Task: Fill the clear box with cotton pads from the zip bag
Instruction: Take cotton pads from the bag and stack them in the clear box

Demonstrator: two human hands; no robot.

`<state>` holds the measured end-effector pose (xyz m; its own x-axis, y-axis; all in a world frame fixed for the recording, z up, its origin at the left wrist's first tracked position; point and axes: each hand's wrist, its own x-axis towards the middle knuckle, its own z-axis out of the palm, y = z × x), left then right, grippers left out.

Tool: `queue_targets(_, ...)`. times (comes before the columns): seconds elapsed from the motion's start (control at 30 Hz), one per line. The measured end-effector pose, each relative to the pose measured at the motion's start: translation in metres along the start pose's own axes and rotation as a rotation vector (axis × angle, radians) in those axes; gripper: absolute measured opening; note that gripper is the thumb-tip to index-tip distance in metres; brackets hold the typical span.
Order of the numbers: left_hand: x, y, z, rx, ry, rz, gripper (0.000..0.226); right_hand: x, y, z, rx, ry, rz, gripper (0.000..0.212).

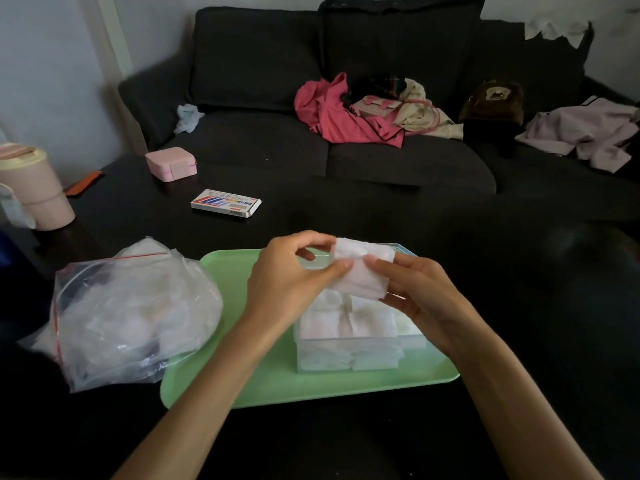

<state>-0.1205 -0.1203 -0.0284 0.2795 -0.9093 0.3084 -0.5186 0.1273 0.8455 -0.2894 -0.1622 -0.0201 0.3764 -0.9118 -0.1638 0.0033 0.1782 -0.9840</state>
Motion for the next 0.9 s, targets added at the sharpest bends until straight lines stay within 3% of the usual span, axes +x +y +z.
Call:
queue_targets(0.1, 0.001, -0.005, 0.002, 0.036, -0.087, 0.056, 0.035, 0.0, -0.007, -0.016, -0.003, 0.08, 0.04, 0.016)
queue_targets(0.23, -0.003, -0.017, -0.001, 0.359, -0.225, 0.098, 0.035, -0.006, -0.011, -0.037, -0.145, 0.004, 0.13, 0.014)
queue_targets(0.4, -0.011, -0.027, -0.004, 0.558, -0.234, 0.097, 0.041, -0.008, -0.006, -0.028, -0.264, 0.047, 0.173, 0.019)
queue_targets(0.57, -0.011, -0.027, -0.001, 0.6, -0.209, 0.123, 0.048, -0.006, 0.006, -0.022, -0.544, 0.111, 0.21, 0.031)
queue_targets(0.73, -0.008, -0.023, 0.001, 0.612, -0.229, 0.138, 0.048, -0.006, 0.01, -0.027, -0.868, 0.174, 0.091, 0.031)
queue_targets(0.9, -0.008, -0.008, 0.01, 0.389, -0.37, 0.22, 0.016, -0.003, 0.01, -0.027, -1.0, 0.171, 0.001, 0.04)
